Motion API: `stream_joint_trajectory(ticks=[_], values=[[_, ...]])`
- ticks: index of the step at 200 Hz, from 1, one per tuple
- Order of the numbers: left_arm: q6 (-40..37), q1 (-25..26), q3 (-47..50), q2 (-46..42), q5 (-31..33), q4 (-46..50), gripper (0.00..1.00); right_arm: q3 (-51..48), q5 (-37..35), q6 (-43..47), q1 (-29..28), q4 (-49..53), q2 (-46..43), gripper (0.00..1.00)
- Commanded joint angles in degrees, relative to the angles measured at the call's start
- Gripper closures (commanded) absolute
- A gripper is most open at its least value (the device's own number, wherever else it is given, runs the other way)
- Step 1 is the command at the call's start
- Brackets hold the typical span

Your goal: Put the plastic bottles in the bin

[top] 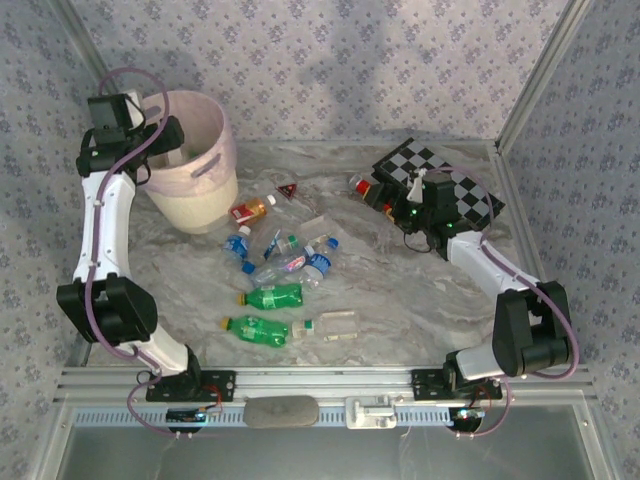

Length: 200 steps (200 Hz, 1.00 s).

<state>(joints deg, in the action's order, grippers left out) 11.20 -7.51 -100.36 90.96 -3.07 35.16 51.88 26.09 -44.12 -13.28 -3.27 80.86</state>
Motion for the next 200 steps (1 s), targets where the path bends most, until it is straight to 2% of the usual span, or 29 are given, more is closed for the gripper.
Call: stream_joint_trajectory(ticks=[1, 27, 57, 110, 160, 200], values=[[1.9, 0.1, -1.9, -5.2, -4.0, 0.8, 0.04, -0.4, -0.6, 0.5, -0.3, -0.2, -0.7, 0.01], [2.2, 3.0, 1.0, -9.4, -6.0, 0.6, 0.03, -0.5, -0.5, 0.2, -0.6, -0.9, -0.3, 0.01], [1.4, 9.7, 9.0, -15.6, -7.7, -0.8, 0.02, -0.5, -0.3, -0.2, -1.1, -1.8, 0.6, 0.01], [4.5, 21.0, 27.4, -24.2, -3.7, -2.2, 0.02, -0.1, 0.1, -0.7, -2.0, -2.3, 2.5, 0.01], [11.9, 23.6, 42.6, -27.4, 3.3, -1.7, 0.03, 0.4, -0.5, -1.0, -2.9, -2.1, 3.2, 0.01], [14.9, 23.7, 51.2, -26.5, 4.0, -4.2, 0.05, 1.3, -0.3, -1.5, -3.4, -2.2, 4.5, 0.01]])
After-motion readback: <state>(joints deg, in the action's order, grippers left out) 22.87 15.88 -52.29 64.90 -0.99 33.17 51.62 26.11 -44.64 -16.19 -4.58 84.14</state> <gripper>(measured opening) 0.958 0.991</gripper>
